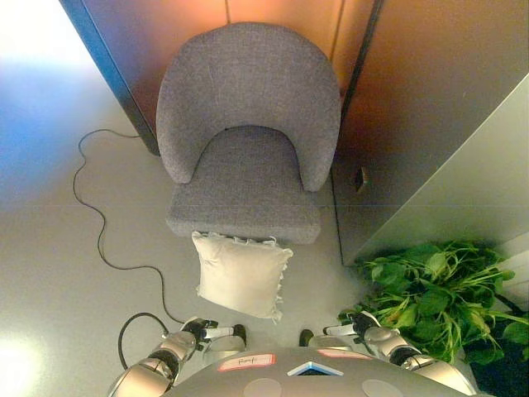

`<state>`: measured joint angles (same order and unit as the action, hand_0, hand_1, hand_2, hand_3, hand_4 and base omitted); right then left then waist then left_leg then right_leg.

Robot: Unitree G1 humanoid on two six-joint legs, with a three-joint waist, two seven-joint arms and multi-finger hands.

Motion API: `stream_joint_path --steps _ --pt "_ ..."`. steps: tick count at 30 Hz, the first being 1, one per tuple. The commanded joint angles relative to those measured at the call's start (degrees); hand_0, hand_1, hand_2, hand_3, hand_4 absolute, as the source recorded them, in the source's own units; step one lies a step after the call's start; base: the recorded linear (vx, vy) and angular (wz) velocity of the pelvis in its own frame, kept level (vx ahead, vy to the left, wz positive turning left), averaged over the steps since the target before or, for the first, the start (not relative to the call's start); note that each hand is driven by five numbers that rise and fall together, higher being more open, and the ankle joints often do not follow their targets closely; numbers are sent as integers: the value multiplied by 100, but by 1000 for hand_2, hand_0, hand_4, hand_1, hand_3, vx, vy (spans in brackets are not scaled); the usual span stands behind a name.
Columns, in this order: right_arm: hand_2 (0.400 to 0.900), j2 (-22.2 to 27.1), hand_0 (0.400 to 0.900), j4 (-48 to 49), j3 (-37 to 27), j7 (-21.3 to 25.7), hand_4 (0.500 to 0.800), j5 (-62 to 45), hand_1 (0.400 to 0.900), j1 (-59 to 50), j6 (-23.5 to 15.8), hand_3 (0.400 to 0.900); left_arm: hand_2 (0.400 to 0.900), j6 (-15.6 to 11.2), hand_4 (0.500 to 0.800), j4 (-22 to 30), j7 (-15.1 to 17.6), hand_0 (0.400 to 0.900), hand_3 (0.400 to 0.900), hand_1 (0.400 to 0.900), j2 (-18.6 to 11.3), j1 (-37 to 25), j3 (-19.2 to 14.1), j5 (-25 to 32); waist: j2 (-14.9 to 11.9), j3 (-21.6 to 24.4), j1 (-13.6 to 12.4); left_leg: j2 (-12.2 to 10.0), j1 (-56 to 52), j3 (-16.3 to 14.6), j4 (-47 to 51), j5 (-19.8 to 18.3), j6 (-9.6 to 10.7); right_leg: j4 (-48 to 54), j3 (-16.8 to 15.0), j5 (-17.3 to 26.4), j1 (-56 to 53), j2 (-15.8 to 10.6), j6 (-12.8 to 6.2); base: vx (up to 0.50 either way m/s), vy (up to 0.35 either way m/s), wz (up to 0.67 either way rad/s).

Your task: Pick up the pillow and put it on the sofa.

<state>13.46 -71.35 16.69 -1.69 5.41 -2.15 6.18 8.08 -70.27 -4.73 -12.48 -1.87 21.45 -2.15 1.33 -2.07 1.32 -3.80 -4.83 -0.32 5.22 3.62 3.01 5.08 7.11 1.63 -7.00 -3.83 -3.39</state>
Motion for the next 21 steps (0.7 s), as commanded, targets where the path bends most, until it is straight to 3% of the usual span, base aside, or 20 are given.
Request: stream_joint_path --steps 1,5,12,16,21 --pt "900 148 900 -139 280 51 800 484 900 -454 -45 900 900 134 800 -182 -94 900 900 900 -158 -437 -57 -235 -272 -298 -48 454 -303 -490 -88 -863 -331 -214 157 -383 -7 54 -215 0 0 0" --pt "900 210 900 -43 492 298 800 1259 900 -490 -234 900 900 243 800 -118 -139 900 900 900 -177 -405 -47 -178 -277 -323 -101 465 -292 -450 -105 -863 -327 -227 204 -384 -16 29 -226 61 -29 6" --pt "900 494 900 316 898 940 800 1844 900 -872 -82 900 900 320 800 101 -139 900 900 900 -295 -418 111 141 -229 -535 -306 475 4 -322 -162 -770 -313 -366 333 -389 229 -39 -226 25 -58 19" --pt "900 788 900 623 1160 1497 800 2147 900 -1455 192 900 900 104 800 299 45 900 900 900 -450 -586 235 734 -117 -965 -435 483 585 -130 -256 -566 -307 -641 401 -373 807 -102 -178 -147 -72 30" --pt "900 1304 900 890 1254 1930 800 2177 900 -2349 443 900 900 -422 800 544 15 900 900 900 -633 -774 207 1539 149 -1709 -612 562 1372 169 -476 -279 -241 -1112 585 -395 1544 -200 -90 -182 -35 36"
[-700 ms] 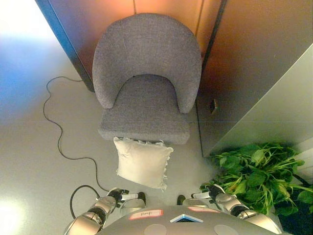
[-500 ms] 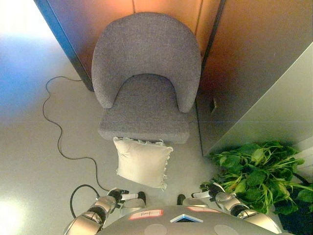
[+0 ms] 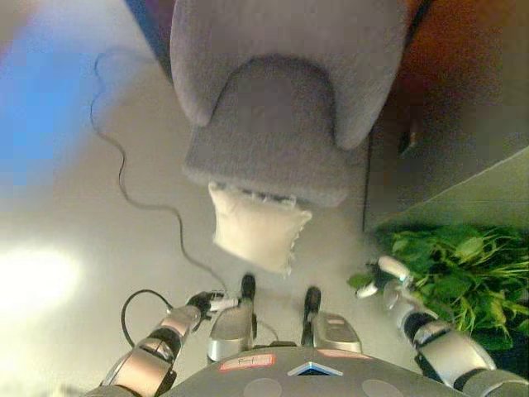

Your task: Pick up the pillow and put it on the sofa.

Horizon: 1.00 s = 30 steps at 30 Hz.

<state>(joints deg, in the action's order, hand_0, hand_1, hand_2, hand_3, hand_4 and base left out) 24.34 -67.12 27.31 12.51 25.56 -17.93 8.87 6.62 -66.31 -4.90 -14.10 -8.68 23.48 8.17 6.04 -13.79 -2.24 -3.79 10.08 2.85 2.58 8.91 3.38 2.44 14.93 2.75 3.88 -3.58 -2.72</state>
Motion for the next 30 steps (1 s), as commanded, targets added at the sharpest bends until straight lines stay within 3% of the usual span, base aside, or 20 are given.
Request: stream_joint_path --steps 1,6,9,11,14,16,20,24,27,30 --pt "900 331 900 540 202 561 800 76 900 -941 247 900 900 -383 800 238 -1 900 900 900 -519 -77 -11 642 -255 -679 -308 593 25 -89 -280 -773 -254 -939 -149 -529 570 -253 -134 -104 -11 28" --pt "900 726 900 765 187 677 800 -412 900 -1608 611 900 900 -758 800 706 -202 900 900 900 -752 74 -91 1093 52 -1184 -523 804 862 117 -927 -714 -214 -1651 64 -703 1303 -464 -16 -118 14 27" --pt "900 529 900 -208 25 1244 800 -397 900 -2060 486 900 900 -1048 800 733 -425 900 900 900 -517 47 88 1143 480 -1284 -749 1075 1344 151 -1470 -785 -221 -2350 175 -991 1805 -686 44 -72 159 35" --pt "900 692 900 -215 62 1293 800 -479 900 -2256 539 900 900 -1074 800 931 -485 900 900 900 -452 42 158 1300 671 -1399 -771 1174 1617 52 -1771 -814 -279 -2751 238 -1084 2102 -892 76 -69 144 21" --pt "900 855 900 269 184 1242 800 -736 900 -2463 776 900 900 -1150 800 1420 -489 900 900 900 -664 251 159 1559 648 -1591 -819 1174 1927 10 -2107 -1034 -241 -3156 172 -1365 2413 -974 71 -35 -35 7" --pt "900 882 900 199 207 1233 800 -826 900 -2688 738 900 900 -1266 800 1539 -585 900 900 900 -731 324 155 1681 733 -1598 -889 1162 2224 -76 -2305 -1031 -258 -3469 154 -1427 2728 -1030 77 -11 -10 3" --pt "900 1326 900 477 299 800 800 -990 900 -2978 574 900 900 -1365 800 1860 -645 900 900 900 -865 465 167 2044 793 -1600 -870 1092 2558 -161 -2547 -1063 -307 -3796 36 -1521 3114 -1030 123 -12 54 -7" --pt "900 1782 900 1135 389 315 800 -1171 900 -3221 728 900 900 -1555 800 2237 -616 900 900 900 -1014 739 147 2369 794 -1600 -840 982 2873 -256 -2776 -1106 -331 -4070 -126 -1614 3479 -975 191 -11 90 -19" --pt "900 1932 900 1243 394 347 800 -1244 900 -3394 770 900 900 -1720 800 2414 -594 900 900 900 -1039 891 146 2490 826 -1600 -847 922 3064 -340 -2875 -1118 -352 -4213 -197 -1651 3720 -949 229 -21 75 -13" --pt "900 1975 900 1131 318 662 800 -1390 900 -3545 834 900 900 -1871 800 2439 -565 900 900 900 -994 989 176 2531 872 -1600 -863 899 3187 -373 -2939 -1122 -357 -4314 -256 -1690 3853 -927 257 -15 76 -13"
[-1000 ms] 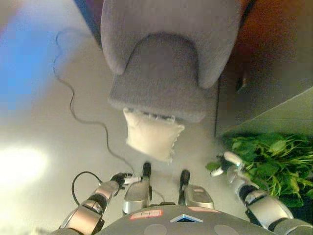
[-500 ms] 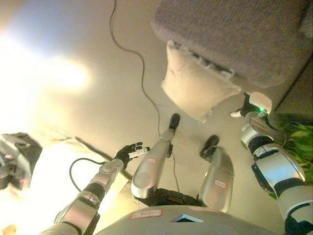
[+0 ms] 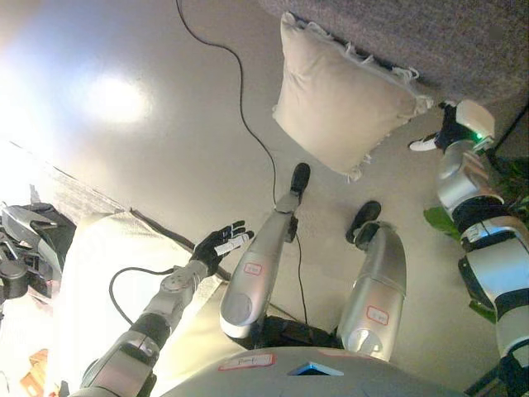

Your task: Pick up the pillow and put it on the sofa.

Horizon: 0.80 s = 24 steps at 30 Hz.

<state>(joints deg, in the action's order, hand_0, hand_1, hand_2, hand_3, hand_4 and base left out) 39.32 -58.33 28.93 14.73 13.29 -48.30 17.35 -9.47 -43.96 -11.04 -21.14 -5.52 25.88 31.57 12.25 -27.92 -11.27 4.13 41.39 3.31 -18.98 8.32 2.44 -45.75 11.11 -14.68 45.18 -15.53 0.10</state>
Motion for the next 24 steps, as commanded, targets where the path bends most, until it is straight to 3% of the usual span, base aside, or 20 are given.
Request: stream_joint_path --steps 1,3,6,11,15,24 --pt "900 499 900 170 94 683 800 -230 900 -577 -71 900 900 -310 800 219 79 900 900 900 -264 716 -37 225 278 -187 41 102 69 -434 -783 -1066 -264 495 91 36 -254 292 -16 -14 74 -11" --pt "900 497 900 27 2 1017 800 -197 900 -657 -149 900 900 -409 800 176 66 900 900 900 -215 765 0 277 317 -187 41 110 33 -437 -745 -1068 -254 520 80 21 -274 316 -11 -6 73 -9" --pt "900 518 900 -28 -82 1121 800 -189 900 -651 -269 900 900 -464 800 186 37 900 900 900 -162 830 36 259 349 -187 44 123 -40 -434 -708 -1075 -239 547 90 -2 -340 330 -2 17 70 -10" --pt "900 651 900 -56 68 637 800 -90 900 -861 -444 900 900 -446 800 212 -40 900 900 900 -166 838 78 402 395 -187 26 132 -66 -460 -714 -1076 -216 528 106 -23 -348 302 12 16 49 -4" --pt "900 695 900 13 221 520 800 -191 900 -1040 -413 900 900 -517 800 246 -74 900 900 900 -193 864 104 487 425 -187 2 122 24 -471 -804 -1104 -212 397 80 -62 -230 280 28 29 10 1" --pt "900 720 900 158 558 73 800 -475 900 -1712 -389 900 900 -890 800 743 -242 900 900 900 -337 970 268 562 582 -187 -141 161 456 -449 -1063 -1135 -267 -149 -33 -245 303 257 87 36 4 5"
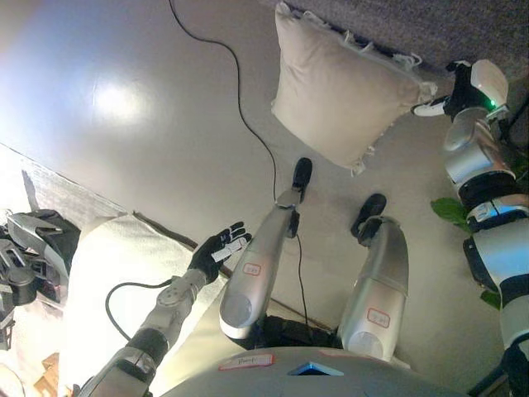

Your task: Pick up the pillow and put it on the sofa.

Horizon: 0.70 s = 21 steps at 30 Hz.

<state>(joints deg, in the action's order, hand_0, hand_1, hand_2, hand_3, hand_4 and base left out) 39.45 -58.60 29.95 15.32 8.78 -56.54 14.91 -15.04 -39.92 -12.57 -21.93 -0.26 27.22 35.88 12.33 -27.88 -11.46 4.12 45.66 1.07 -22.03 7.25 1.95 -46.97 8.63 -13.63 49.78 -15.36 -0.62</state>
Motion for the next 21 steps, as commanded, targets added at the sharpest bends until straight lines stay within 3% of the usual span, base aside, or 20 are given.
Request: stream_joint_path --steps 1,9,15,21 --pt "900 703 900 210 469 8 800 -43 900 -900 -128 900 900 -360 800 379 -85 900 900 900 -268 450 144 123 577 -192 -126 164 52 -223 -775 -1034 -220 -51 209 -358 -131 238 161 38 0 4" --pt "900 616 900 296 603 -176 800 -252 900 -1276 -19 900 900 -845 800 1212 -61 900 900 900 -447 467 395 303 667 -192 -262 216 640 -180 -1145 -1081 -269 -641 127 -507 467 163 201 17 -5 6" --pt "900 562 900 209 741 -240 800 -324 900 -1559 11 900 900 -1044 800 1918 13 900 900 900 -616 449 482 364 732 -192 -359 264 1218 -144 -1571 -1150 -283 -1129 16 -588 1046 99 230 -2 -4 12" --pt "900 446 900 72 888 -289 800 -477 900 -1928 9 900 900 -1252 800 2209 228 900 900 900 -634 468 549 310 771 -192 -454 338 1860 -129 -2040 -1228 -267 -1593 -114 -647 1689 50 236 -27 -18 12"
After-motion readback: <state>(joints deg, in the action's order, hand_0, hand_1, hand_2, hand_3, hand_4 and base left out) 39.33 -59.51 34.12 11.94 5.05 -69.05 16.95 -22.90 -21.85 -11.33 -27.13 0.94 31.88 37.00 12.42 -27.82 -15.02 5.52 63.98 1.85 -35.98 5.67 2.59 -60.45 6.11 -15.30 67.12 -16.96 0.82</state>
